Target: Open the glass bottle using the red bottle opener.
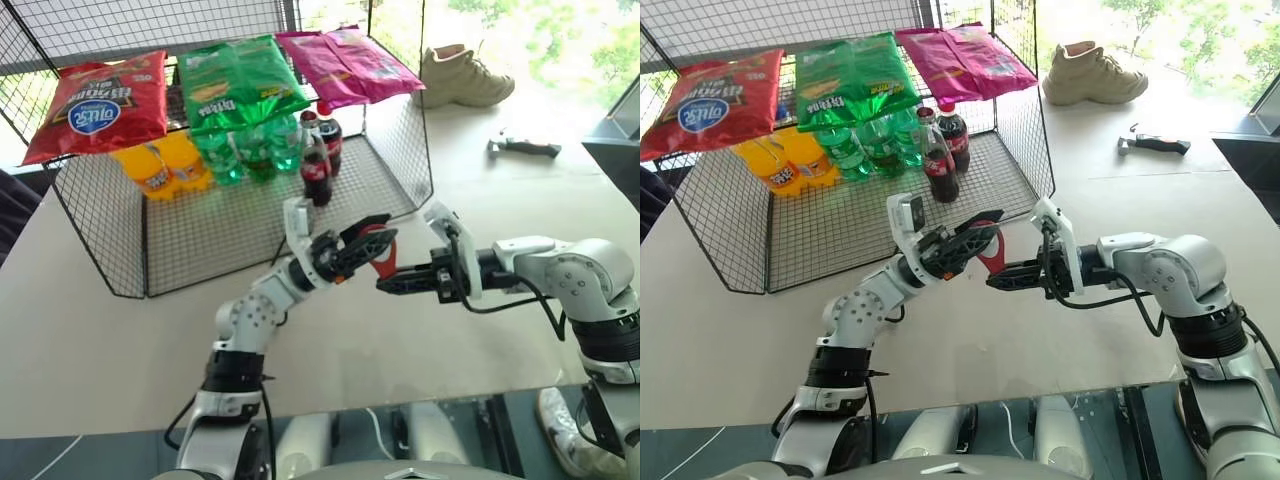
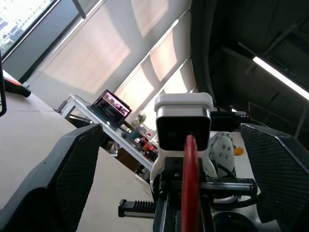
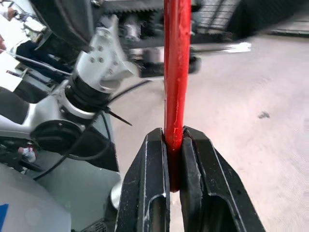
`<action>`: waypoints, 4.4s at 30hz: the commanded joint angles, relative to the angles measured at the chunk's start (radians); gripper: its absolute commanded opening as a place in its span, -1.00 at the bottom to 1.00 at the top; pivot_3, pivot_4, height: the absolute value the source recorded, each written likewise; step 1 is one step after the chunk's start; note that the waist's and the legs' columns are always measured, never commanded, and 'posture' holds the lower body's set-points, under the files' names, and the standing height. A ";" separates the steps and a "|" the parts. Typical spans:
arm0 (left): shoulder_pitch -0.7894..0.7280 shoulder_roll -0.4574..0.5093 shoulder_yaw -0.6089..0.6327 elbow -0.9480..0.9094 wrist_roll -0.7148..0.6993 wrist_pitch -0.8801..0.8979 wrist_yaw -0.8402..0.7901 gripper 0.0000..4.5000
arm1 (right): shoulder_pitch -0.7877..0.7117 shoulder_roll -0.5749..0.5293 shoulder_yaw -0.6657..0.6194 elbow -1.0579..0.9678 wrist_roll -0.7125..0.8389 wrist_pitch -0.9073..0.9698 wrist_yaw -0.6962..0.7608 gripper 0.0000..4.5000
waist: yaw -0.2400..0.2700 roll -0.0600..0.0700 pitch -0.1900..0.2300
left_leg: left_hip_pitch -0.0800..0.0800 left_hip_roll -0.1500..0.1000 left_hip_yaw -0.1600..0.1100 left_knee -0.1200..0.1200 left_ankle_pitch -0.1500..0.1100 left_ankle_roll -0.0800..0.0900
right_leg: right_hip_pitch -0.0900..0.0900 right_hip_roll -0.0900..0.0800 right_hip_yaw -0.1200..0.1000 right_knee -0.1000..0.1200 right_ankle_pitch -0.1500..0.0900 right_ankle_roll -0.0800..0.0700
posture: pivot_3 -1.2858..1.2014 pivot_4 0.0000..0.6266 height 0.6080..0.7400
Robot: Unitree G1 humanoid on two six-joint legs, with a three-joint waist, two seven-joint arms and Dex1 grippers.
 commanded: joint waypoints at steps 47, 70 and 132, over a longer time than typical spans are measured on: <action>-0.633 -0.025 0.039 1.181 0.909 -1.151 0.654 0.98 | 0.302 0.350 0.062 -0.246 -0.931 -1.003 -0.590 -1.00 | 0.018 0.001 0.000 | -0.001 -0.007 0.001 0.001 0.000 0.000 | -0.003 0.001 0.001 0.002 0.002 0.002 | 0.03 -0.52 1.00; -0.490 -0.007 -0.021 0.862 0.782 -1.044 0.216 0.24 | 0.293 0.338 -0.012 -0.193 -0.953 -1.033 -0.596 -1.00 | 0.002 0.001 0.000 | -0.002 -0.007 0.001 0.001 0.000 0.000 | -0.003 0.000 0.000 0.002 0.002 0.002 | 0.03 -0.52 1.00; -0.132 0.009 -0.145 0.181 0.631 -0.733 0.097 0.00 | 0.224 0.281 0.086 -0.098 -1.041 -1.097 -0.519 -1.00 | -0.005 0.001 0.000 | 0.003 -0.002 0.007 0.002 0.000 0.000 | -0.004 0.001 0.008 0.010 0.001 0.002 | 0.03 -0.52 1.00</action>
